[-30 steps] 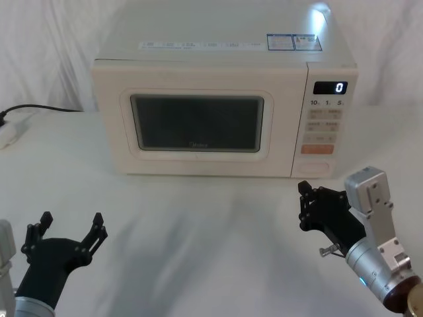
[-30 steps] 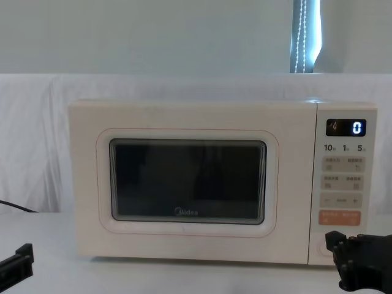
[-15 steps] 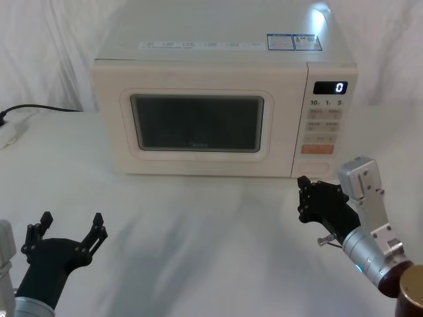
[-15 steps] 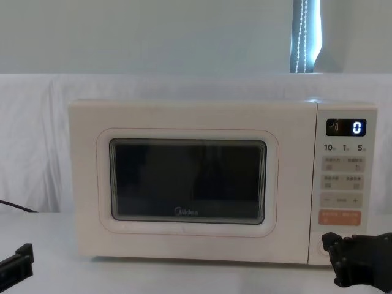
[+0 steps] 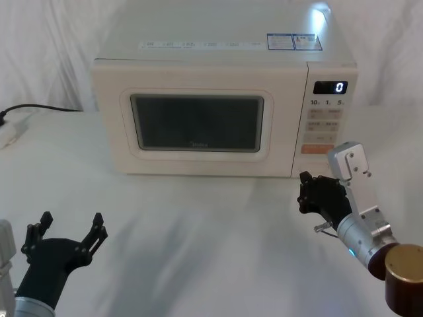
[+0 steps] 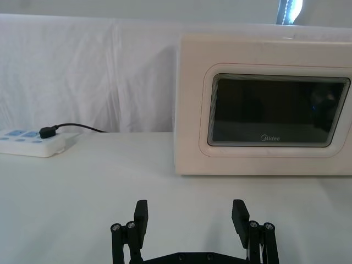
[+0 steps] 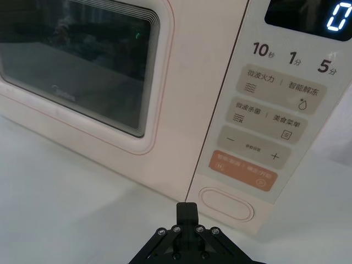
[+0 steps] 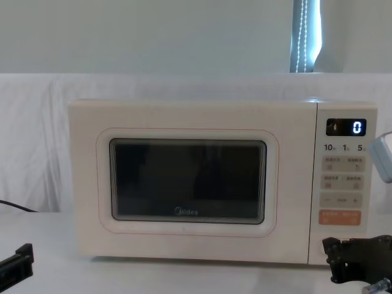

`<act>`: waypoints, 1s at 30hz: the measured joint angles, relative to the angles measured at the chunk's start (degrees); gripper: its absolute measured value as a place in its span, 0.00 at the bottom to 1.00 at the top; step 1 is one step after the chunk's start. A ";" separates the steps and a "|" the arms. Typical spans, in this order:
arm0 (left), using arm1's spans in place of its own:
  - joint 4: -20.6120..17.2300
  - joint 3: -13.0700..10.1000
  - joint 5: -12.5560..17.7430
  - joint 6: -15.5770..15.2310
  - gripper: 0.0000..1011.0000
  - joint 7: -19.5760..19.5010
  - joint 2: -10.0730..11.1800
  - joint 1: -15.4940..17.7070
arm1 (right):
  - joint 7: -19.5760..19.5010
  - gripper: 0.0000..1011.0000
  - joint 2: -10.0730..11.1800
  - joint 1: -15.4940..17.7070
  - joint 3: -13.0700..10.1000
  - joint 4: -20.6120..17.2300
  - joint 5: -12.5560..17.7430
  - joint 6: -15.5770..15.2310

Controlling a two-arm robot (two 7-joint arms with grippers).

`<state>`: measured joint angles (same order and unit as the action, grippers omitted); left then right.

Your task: Press the button to open the microwave door with one hand; close the microwave door with the other hand.

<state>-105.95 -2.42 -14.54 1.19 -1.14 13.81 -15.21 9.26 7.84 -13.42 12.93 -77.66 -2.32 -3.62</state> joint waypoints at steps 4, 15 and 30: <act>0.00 0.00 0.00 0.00 0.99 0.00 0.00 0.00 | -0.15 0.00 -0.11 -0.77 -0.16 1.09 -0.31 -0.06; 0.00 0.00 0.00 0.00 0.99 0.00 0.00 0.00 | -0.95 0.00 -0.42 -2.78 -0.95 4.36 -1.13 0.27; 0.00 0.00 0.00 0.00 0.99 0.00 0.00 0.00 | -3.89 0.00 -2.07 -2.93 -2.74 5.68 -2.27 0.19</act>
<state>-105.95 -2.42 -14.54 1.19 -1.14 13.81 -15.21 5.37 5.77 -16.34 10.19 -71.98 -4.59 -3.44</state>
